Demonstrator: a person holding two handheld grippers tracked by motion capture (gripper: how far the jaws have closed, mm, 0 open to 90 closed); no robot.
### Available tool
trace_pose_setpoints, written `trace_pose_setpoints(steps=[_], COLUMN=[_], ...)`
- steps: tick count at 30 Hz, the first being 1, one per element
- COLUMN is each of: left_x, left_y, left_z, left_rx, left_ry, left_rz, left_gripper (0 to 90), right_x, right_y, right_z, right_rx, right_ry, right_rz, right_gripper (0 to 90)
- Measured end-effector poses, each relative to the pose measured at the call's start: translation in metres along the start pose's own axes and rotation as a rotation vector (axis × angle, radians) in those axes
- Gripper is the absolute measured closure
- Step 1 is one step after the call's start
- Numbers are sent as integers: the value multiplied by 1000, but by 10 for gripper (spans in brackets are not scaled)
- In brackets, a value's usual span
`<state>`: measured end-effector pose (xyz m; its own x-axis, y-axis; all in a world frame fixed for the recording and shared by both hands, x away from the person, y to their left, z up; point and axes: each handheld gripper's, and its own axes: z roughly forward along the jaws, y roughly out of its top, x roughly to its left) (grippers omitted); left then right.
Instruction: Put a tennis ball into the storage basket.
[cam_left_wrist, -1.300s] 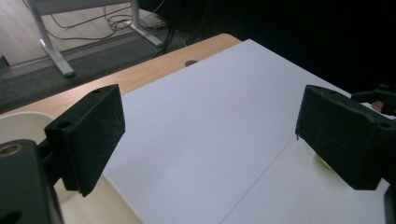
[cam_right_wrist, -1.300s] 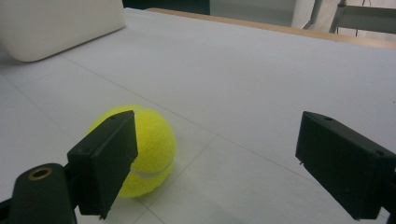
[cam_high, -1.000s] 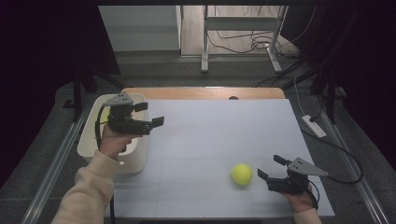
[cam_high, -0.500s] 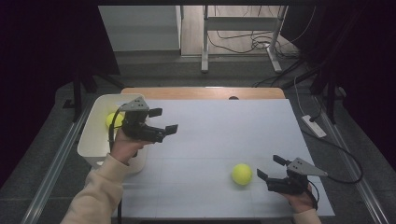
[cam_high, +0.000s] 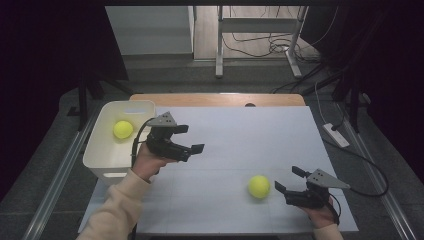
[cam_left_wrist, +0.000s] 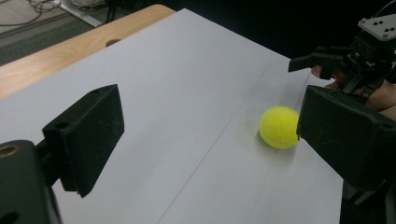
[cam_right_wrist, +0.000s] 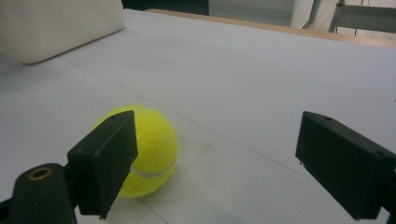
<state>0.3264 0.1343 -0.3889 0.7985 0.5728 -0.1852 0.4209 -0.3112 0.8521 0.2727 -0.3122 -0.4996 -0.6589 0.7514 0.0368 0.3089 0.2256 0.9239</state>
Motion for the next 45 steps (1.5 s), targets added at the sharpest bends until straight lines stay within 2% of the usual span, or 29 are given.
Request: trace_pose_setpoints(steps=[13, 23, 32, 45], left_x=[-7, -19, -26, -35], left_y=[-2, -5, -5, -9], left_z=[22, 41, 55, 77], left_rx=[26, 61, 85, 114], left_ry=[-37, -57, -94, -146], left_rz=[16, 34, 54, 61], left_gripper=[79, 76, 76, 70], right_x=[-1, -1, -2, -2], right_y=[1, 1, 0, -1], right_z=[2, 2, 0, 0], right_rx=[5, 3, 2, 5], right_ry=[-2, 5, -2, -6], right_rz=[0, -5, -2, -3], right_gripper=[126, 126, 126, 126])
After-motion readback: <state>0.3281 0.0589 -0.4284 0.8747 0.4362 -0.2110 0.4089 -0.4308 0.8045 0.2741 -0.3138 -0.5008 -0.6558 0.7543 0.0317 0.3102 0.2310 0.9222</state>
